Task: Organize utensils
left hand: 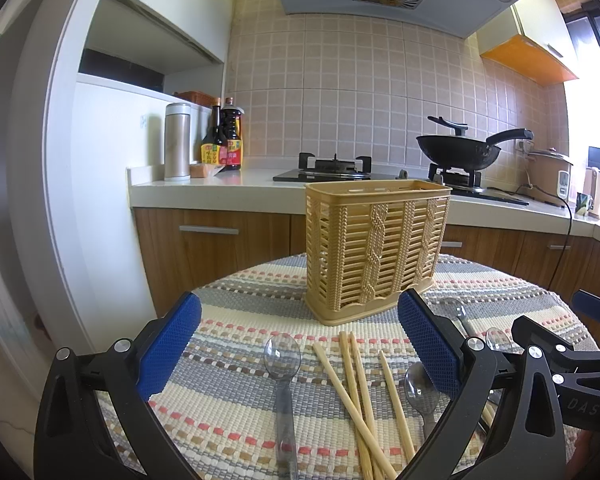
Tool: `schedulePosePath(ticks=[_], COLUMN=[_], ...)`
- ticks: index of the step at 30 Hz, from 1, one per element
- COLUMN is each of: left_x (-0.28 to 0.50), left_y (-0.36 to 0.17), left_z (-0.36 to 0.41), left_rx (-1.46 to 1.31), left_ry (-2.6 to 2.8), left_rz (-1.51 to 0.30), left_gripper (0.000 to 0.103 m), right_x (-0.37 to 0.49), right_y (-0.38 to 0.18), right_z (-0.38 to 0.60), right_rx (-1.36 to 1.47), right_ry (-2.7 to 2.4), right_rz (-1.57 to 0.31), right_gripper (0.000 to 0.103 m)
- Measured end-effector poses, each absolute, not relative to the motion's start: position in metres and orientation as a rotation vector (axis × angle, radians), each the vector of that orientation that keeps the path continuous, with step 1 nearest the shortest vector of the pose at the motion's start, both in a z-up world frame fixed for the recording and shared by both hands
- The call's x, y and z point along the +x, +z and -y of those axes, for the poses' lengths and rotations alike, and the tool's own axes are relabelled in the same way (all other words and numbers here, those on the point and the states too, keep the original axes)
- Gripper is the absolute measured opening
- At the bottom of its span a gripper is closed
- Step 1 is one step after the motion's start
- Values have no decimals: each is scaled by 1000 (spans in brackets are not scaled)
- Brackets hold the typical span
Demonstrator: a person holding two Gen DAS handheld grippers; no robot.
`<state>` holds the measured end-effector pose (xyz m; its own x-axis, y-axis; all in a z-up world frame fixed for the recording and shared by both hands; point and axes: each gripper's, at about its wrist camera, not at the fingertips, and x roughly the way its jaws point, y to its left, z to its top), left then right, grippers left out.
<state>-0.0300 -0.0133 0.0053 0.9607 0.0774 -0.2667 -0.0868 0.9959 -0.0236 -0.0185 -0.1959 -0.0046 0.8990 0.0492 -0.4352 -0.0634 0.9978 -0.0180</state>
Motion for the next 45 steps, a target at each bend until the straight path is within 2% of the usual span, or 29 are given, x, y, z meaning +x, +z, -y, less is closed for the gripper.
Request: schedulePosePath(ticks=[12, 20, 25, 27, 29, 32, 34, 36, 40, 43, 45], left_x=[-30, -17, 9, 22, 37, 58, 67, 76, 93, 100, 104], left_y=[4, 20, 22, 13, -1, -22, -31, -41, -46, -45, -45], left_z=[5, -52, -77, -80, -79, -68, -62, -54, -47, -38, -31], left_rx=[-78, -195, -165, -180, -226, -217, -185, -145, -120, -57, -17], left_ry=[61, -71, -149, -208, -286, -301, -284, -260, -243, -229, -228], left_rz=[-278, -420, -638, -747, -862, -987, -1022, -1053, -1102, -1115, -1124], left_gripper=[96, 95, 80, 76, 70, 66, 64, 57, 57, 57, 57], right_x=[-17, -1, 14, 22, 31, 57, 72, 85, 107, 115, 114], right_y=[-6, -3, 12, 16, 18, 19, 18, 14, 0, -20, -29], right_z=[199, 230, 220, 215, 212, 220, 227, 227, 223, 230, 234], right_rx=[4, 135, 26, -26, -57, -34, -5, -9, -29, -1, 14], right_ry=[35, 33, 60, 67, 87, 139, 169, 204, 237, 249, 261], right_rz=[-449, -532, -635, -674, -725, -860, -930, -993, -1113, -1249, -1313], right_gripper=[95, 95, 95, 90, 78, 72, 71, 67, 65, 53, 52])
